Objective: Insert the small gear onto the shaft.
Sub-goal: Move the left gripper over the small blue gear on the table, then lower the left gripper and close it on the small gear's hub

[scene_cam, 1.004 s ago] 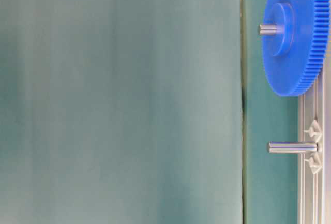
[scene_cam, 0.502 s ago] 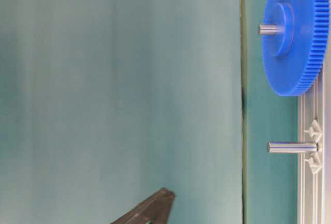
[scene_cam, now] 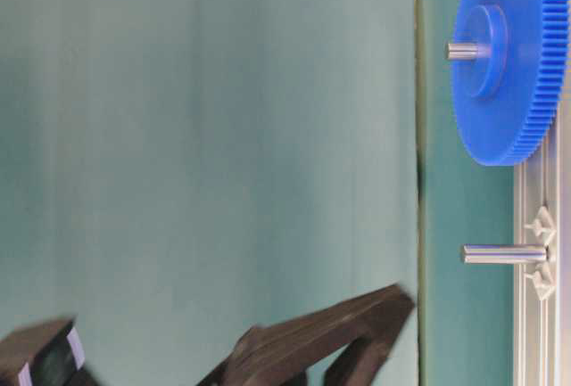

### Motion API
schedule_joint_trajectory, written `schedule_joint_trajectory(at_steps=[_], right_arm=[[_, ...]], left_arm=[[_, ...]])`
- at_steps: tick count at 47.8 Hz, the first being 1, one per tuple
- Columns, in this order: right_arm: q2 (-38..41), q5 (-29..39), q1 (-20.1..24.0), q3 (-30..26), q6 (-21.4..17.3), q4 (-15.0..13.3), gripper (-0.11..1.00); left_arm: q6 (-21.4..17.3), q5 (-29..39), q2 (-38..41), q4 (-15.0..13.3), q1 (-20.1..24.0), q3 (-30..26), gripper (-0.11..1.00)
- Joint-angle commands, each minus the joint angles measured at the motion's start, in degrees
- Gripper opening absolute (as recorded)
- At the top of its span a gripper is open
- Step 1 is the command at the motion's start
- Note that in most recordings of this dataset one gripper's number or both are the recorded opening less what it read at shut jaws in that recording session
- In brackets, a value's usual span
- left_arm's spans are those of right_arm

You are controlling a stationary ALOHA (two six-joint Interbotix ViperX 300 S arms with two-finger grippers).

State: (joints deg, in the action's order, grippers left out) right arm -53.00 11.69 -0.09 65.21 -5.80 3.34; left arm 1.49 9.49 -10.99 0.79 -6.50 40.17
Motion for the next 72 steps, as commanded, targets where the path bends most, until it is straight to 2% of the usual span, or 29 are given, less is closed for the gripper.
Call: schedule_joint_trajectory(at_steps=[1,18,31,56,72], right_arm=[[0.4,-0.2,-0.2,-1.4,-0.4,-0.1,0.06],[0.4,1.2,-0.2,-1.1,-0.5,-0.1,0.06],[0.4,1.3,-0.2,-1.1,-0.5,-0.1,0.06],[0.3,1.2,-0.2,-0.7,-0.7,-0.1,0.06],[0.1,1.1,-0.2,-0.4,-0.7,-0.1,0.06]], left_arm=[[-0.1,1.5,1.1,0.2,-0.4,-3.0,-0.01],[-0.1,9.5,6.9,0.2,-0.8,-8.7,-0.01],[0.2,12.8,11.3,0.2,-1.1,-11.9,-0.01],[-0.1,30.2,18.6,0.2,-1.2,-21.4,-0.01],[-0.1,32.9,19.6,0.2,-1.3,-22.9,-0.01]])
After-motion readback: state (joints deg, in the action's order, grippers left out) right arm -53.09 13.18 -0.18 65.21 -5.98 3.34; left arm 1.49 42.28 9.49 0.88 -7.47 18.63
